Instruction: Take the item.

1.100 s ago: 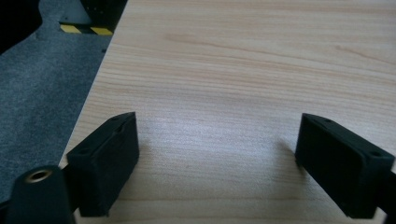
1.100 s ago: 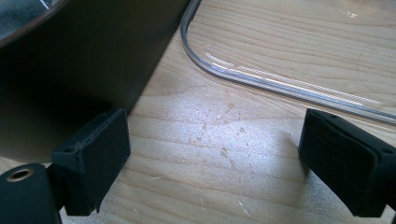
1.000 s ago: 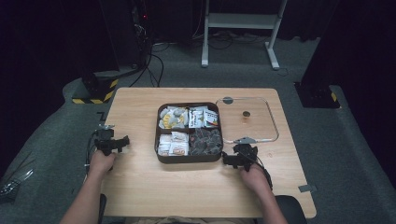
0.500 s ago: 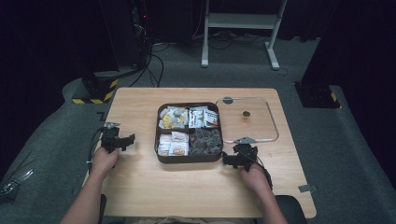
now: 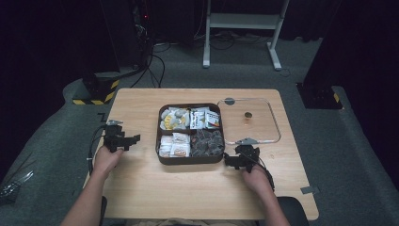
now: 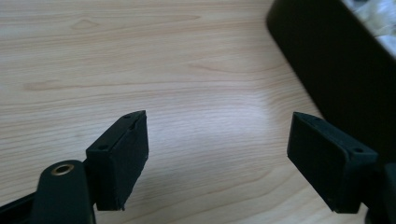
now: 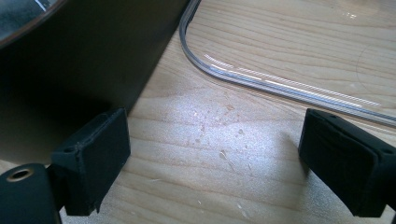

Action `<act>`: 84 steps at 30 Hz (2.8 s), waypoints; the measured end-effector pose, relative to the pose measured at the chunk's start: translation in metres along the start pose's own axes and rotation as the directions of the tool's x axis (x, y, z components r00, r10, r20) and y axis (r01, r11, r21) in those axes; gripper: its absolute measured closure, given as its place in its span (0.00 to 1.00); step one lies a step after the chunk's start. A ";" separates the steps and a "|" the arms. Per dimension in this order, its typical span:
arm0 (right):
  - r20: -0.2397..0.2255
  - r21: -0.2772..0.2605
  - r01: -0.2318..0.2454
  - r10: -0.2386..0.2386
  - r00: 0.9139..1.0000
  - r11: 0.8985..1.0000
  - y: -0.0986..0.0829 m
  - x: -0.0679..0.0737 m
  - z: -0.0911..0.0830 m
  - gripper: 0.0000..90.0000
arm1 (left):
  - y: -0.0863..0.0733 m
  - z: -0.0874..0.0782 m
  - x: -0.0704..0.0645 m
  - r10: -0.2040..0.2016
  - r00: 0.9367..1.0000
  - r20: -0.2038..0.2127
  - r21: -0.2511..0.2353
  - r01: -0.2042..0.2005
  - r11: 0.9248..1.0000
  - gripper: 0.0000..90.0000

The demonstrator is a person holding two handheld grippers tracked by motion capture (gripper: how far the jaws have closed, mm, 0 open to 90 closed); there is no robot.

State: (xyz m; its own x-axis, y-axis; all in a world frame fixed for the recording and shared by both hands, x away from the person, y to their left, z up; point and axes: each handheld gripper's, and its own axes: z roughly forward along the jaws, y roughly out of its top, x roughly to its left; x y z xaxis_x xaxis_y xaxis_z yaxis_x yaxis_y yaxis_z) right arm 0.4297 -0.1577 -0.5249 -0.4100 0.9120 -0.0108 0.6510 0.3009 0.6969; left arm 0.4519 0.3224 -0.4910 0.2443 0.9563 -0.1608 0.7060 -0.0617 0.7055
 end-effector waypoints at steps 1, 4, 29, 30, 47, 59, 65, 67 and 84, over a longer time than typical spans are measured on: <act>0.000 0.000 0.000 0.000 1.000 1.000 0.000 0.000 0.000 0.10 | 0.002 -0.001 0.000 0.005 1.000 0.029 -0.002 -0.005 1.000 0.23; 0.000 0.000 0.000 0.000 1.000 1.000 0.000 0.000 0.000 0.10 | 0.004 -0.004 -0.001 0.022 0.999 0.046 -0.008 -0.022 1.000 0.23; 0.000 0.000 0.000 0.000 1.000 1.000 0.000 0.000 0.000 0.10 | 0.027 -0.006 -0.039 0.235 0.965 0.119 0.003 -0.237 0.971 0.40; 0.000 -0.001 0.001 -0.001 1.000 1.000 0.000 0.000 0.000 0.10 | 0.028 -0.007 -0.040 0.236 0.963 0.126 0.000 -0.238 0.971 0.40; 0.000 0.000 0.000 0.000 1.000 1.000 0.000 0.000 0.000 0.10 | 0.043 -0.001 -0.065 0.272 0.941 0.198 -0.011 -0.276 0.961 0.46; 0.001 -0.001 -0.001 0.001 1.000 1.000 0.000 0.000 0.000 0.10 | 0.052 0.010 -0.083 0.314 0.913 0.262 -0.012 -0.322 0.947 0.51; 0.000 -0.003 0.003 -0.003 1.000 1.000 -0.001 0.000 0.000 0.10 | 0.052 0.015 -0.091 0.336 0.898 0.285 -0.023 -0.344 0.939 0.52; 0.000 -0.003 0.003 -0.003 1.000 1.000 -0.001 0.000 0.000 0.10 | 0.052 0.016 -0.093 0.339 0.893 0.297 -0.023 -0.348 0.937 0.52; -0.004 -0.002 0.009 -0.009 1.000 1.000 -0.002 0.000 -0.002 0.10 | 0.047 0.034 -0.109 0.370 0.850 0.376 -0.031 -0.387 0.921 0.59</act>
State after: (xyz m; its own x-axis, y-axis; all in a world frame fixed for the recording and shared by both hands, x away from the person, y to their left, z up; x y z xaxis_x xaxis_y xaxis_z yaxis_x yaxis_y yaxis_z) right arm 0.4274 -0.1584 -0.5250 -0.4186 0.9081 -0.0140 0.6460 0.3085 0.6982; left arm 0.4812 0.2054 -0.4637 0.7184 0.6824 -0.1349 0.5353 -0.4185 0.7337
